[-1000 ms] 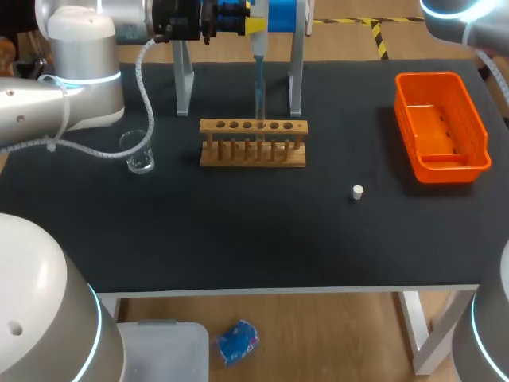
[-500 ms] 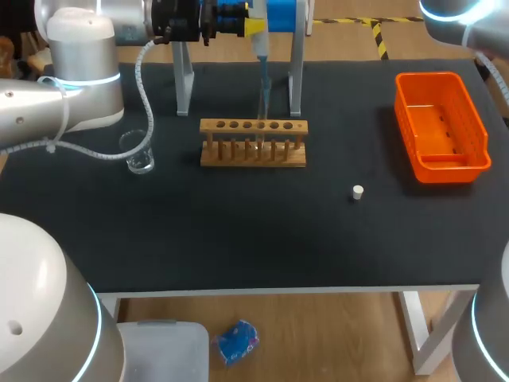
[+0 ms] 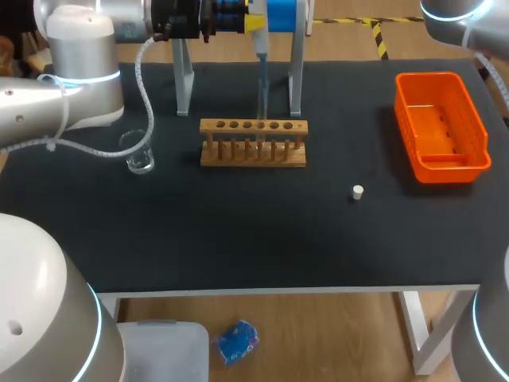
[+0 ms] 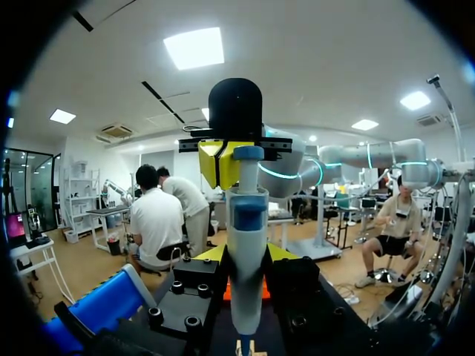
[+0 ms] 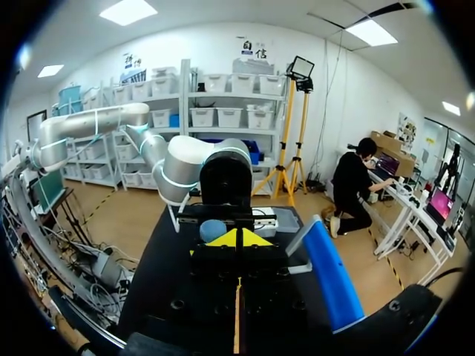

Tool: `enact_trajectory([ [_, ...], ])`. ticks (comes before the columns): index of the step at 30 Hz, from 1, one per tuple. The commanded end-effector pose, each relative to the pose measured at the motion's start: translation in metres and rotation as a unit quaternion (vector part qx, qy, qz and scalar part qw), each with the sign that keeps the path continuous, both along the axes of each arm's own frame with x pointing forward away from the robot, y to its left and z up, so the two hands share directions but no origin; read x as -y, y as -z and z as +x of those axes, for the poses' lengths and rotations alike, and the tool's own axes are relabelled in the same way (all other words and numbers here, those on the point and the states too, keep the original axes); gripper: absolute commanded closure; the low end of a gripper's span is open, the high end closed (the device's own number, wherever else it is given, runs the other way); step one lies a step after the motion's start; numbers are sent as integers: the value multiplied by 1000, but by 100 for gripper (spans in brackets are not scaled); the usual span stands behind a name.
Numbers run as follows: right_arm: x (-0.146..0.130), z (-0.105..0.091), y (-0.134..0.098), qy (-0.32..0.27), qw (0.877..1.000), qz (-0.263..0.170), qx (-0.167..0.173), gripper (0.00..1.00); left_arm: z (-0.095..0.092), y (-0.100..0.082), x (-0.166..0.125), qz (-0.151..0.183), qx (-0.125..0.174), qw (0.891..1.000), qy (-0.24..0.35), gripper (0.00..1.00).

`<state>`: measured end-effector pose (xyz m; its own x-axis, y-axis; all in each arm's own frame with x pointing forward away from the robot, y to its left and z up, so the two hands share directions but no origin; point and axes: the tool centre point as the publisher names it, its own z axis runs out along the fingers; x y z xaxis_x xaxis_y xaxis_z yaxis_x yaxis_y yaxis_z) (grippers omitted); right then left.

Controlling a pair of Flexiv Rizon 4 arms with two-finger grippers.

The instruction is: Invert the test tube, pick up the pipette, mount the tip to pipette, aspirate from beaker and dispense into the tube, eject the tip, return the pipette, and cap with the stopper.

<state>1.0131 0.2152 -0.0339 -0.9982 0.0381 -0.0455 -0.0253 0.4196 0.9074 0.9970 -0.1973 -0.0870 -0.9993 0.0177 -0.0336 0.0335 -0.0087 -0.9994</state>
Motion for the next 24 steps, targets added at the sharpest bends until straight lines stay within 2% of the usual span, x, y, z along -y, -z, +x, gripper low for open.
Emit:
enact_trajectory([
  [1, 3, -2, -4, 4, 1000, 2, 4, 100, 1, -1, 1, 2, -1, 1000, 0, 100],
  [12, 9, 0, -21, 12, 1000, 15, 17, 100, 1, -1, 1, 2, -1, 1000, 0, 100],
  [24, 5, -5, -33, 5, 999, 27, 26, 100, 1, -1, 1, 2, -1, 1000, 0, 100],
])
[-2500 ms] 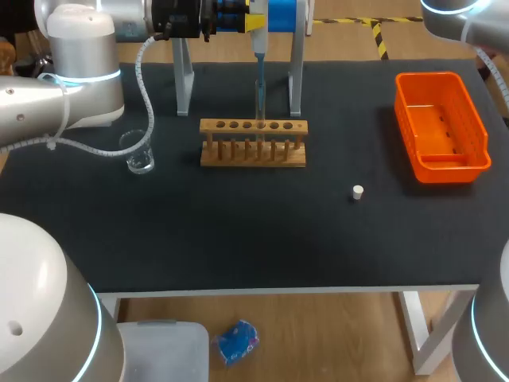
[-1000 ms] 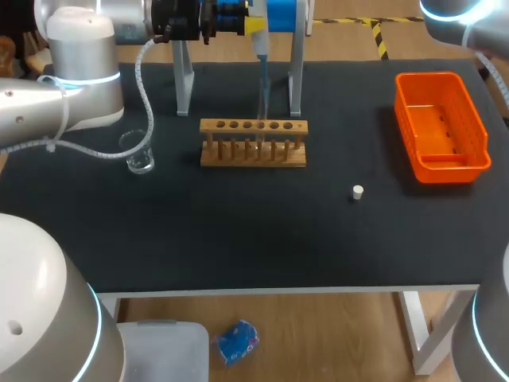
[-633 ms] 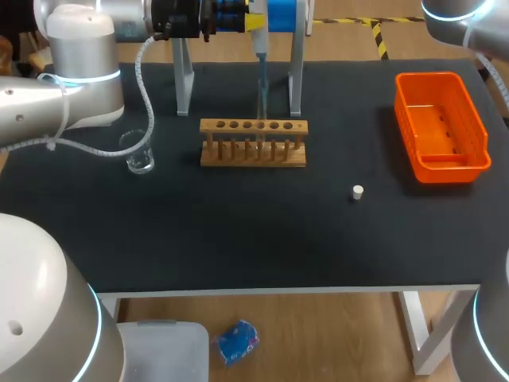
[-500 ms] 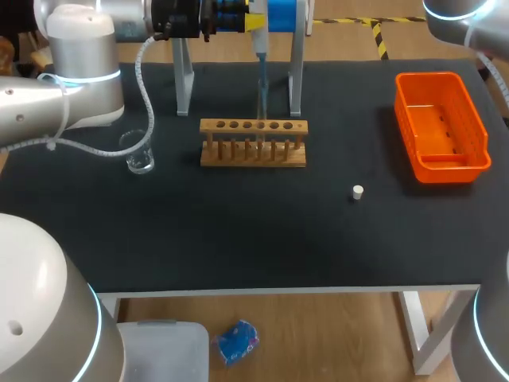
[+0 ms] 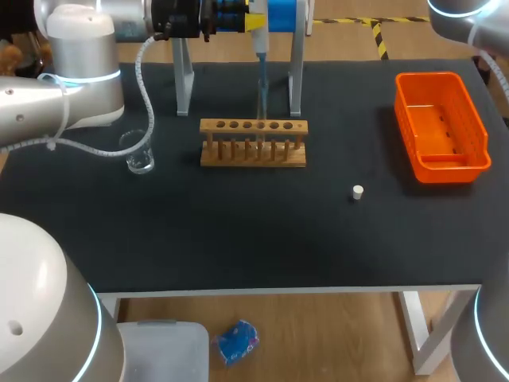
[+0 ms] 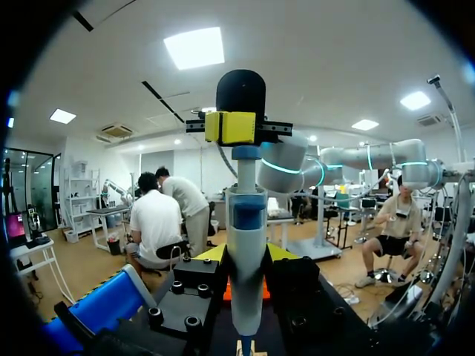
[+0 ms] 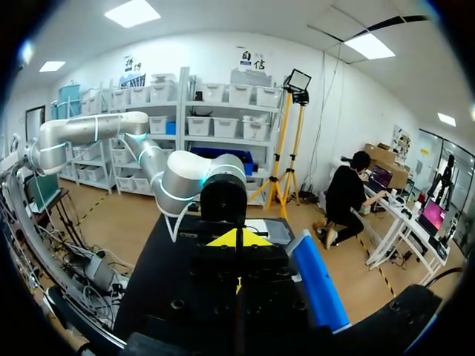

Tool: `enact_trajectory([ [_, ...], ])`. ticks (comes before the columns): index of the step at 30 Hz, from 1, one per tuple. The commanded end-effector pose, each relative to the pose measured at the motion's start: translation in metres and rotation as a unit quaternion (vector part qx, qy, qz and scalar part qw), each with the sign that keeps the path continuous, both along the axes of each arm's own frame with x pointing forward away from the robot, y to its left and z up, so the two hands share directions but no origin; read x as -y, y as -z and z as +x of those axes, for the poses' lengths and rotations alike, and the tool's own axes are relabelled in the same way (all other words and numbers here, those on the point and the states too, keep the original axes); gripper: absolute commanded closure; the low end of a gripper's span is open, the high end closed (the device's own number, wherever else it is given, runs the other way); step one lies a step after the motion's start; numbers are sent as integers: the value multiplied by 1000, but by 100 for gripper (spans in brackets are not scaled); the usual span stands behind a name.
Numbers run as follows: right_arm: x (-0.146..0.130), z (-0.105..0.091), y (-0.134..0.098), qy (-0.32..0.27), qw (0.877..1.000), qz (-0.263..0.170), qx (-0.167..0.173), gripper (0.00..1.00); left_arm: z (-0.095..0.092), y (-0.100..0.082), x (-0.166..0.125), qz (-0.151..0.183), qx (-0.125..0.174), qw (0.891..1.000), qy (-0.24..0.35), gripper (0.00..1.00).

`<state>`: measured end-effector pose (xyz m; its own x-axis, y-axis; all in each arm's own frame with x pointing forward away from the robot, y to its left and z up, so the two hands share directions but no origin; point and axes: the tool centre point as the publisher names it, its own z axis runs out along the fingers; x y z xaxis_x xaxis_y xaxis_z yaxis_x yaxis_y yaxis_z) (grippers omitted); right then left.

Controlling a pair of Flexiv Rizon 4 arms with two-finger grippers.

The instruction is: Invert the test tube, pick up the pipette, mount the tip to pipette, aspirate from beaker and dispense into the tube, eject the tip, return the pipette, and cap with the stopper.

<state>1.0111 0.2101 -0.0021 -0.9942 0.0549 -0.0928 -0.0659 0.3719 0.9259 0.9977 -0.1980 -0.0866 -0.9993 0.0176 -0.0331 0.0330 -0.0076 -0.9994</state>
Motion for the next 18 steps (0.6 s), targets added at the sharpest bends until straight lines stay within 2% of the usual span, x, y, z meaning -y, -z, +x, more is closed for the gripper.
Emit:
enact_trajectory([
  [1, -1, -4, -2, -3, 1000, 2, 1, 100, 1, -1, 0, 1, 0, 1000, 0, 100],
  [18, -7, -13, 5, -21, 1000, 2, -7, 100, 1, -1, 0, 1, 0, 1000, 0, 100],
])
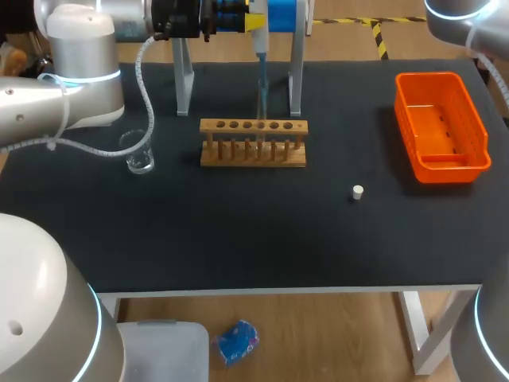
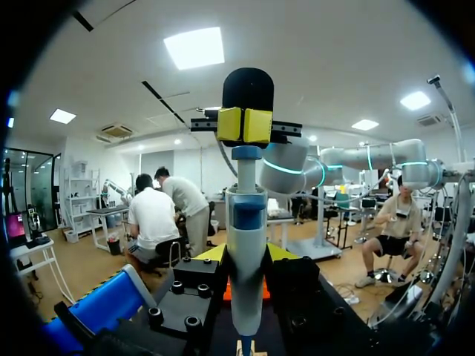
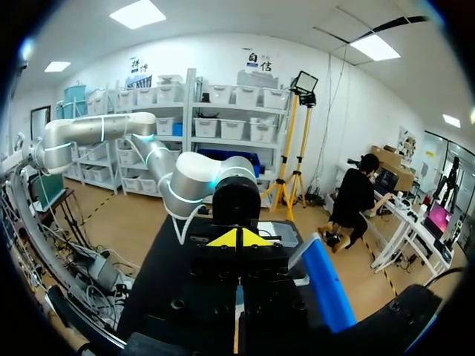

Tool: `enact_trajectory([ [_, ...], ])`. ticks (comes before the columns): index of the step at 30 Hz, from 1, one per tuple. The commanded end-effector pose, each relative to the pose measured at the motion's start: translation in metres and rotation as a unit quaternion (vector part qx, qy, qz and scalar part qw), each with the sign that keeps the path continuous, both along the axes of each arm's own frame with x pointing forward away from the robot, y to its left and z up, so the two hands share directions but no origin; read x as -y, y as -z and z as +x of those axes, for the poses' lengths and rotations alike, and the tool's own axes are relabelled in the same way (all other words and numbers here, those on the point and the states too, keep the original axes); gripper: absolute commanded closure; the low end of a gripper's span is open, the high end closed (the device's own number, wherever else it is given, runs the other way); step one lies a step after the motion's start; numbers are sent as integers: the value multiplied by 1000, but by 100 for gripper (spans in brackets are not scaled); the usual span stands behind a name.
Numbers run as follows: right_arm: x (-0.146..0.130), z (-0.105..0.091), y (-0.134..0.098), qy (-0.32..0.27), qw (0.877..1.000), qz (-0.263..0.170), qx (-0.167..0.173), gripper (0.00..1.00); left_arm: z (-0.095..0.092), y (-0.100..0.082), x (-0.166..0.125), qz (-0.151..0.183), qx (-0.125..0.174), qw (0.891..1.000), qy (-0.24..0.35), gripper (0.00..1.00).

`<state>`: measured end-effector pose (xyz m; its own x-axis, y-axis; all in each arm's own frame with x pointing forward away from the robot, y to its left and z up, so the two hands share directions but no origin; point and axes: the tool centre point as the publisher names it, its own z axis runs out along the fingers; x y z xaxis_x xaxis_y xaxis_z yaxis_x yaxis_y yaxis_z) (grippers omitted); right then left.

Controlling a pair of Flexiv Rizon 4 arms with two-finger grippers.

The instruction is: Invert the test tube, pick up the pipette, mount the tip to pipette, aspirate from beaker and dispense into the tube, eject the tip, return the pipette, and cap with the stopper.

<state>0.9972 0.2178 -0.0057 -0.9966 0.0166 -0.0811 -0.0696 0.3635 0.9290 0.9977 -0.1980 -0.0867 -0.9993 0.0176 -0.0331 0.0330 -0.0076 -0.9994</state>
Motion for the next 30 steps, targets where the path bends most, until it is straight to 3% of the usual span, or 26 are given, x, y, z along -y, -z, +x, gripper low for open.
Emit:
enact_trajectory([
  [1, 0, 0, 2, -2, 1000, -2, -2, 100, 1, -1, 0, 1, 0, 1000, 0, 100],
  [30, -1, 0, 23, -4, 1000, -21, -23, 100, 1, -1, 0, 1, 0, 1000, 0, 100],
])
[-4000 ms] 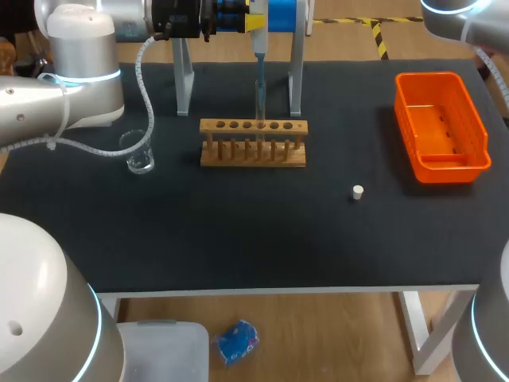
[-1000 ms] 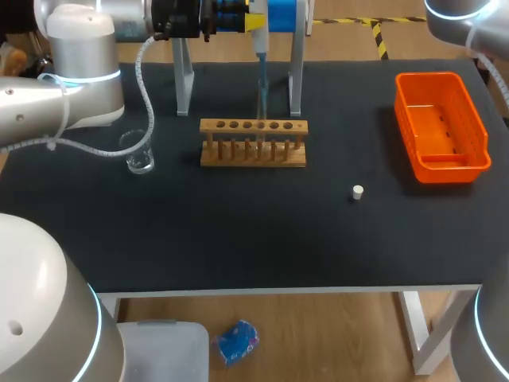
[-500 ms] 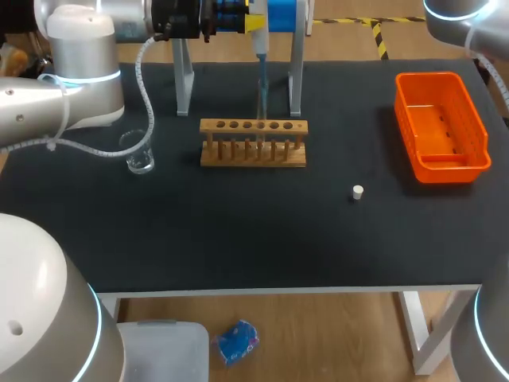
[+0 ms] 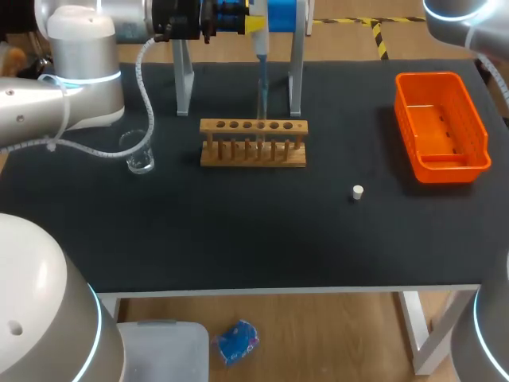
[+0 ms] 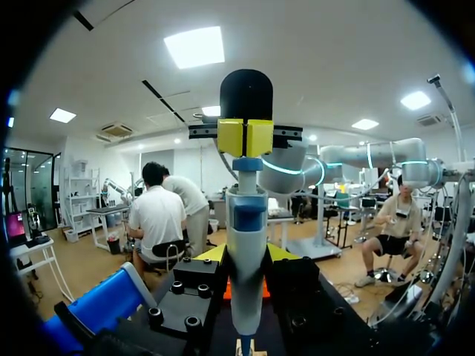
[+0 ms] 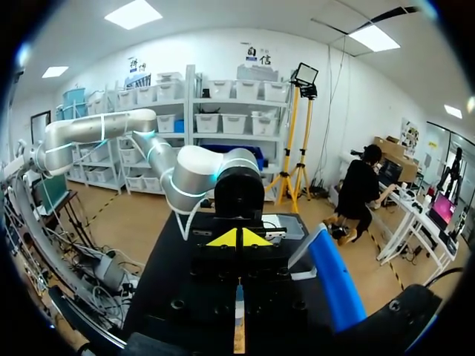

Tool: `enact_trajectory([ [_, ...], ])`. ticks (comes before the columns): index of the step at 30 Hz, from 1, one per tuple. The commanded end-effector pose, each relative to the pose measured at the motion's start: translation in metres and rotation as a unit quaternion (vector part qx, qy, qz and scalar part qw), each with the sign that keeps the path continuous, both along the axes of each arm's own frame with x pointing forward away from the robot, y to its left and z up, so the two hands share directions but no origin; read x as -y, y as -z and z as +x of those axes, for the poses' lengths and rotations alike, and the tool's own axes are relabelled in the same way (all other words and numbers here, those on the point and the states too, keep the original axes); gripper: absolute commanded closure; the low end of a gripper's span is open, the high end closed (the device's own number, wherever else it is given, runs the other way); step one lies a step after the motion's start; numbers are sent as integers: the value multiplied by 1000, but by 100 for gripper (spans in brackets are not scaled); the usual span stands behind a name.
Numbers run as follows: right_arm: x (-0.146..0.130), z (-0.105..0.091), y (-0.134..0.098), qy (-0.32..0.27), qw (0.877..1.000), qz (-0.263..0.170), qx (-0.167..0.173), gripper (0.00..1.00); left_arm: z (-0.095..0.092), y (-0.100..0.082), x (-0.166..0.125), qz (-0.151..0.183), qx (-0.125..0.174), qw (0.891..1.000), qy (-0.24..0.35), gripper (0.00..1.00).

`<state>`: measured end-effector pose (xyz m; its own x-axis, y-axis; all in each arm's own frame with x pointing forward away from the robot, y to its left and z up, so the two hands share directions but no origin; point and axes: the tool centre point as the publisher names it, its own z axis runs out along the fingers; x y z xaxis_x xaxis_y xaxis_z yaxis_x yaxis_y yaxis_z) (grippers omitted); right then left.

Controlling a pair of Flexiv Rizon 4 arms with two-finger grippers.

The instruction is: Invert the test tube, pick up the pipette, mount the tip to pipette, aspirate from beaker and dispense into the tube, eject the tip, return the pipette, and cap with the stopper.

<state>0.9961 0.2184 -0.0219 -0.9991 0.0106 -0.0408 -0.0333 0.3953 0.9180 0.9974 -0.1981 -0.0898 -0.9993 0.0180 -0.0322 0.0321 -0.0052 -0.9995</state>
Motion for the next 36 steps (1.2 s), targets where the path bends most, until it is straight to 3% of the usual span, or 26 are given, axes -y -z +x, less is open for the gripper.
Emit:
enact_trajectory([
  [1, -1, 1, 9, -2, 1000, -4, -4, 100, 1, -4, 0, 0, 0, 1000, 0, 100],
  [14, 2, 0, 21, 2, 1000, -13, -15, 100, 1, -4, 0, 0, 0, 1000, 0, 100],
  [36, 4, 2, -6, 1, 1000, 3, 8, 100, 1, -4, 0, 0, 0, 1000, 0, 100],
])
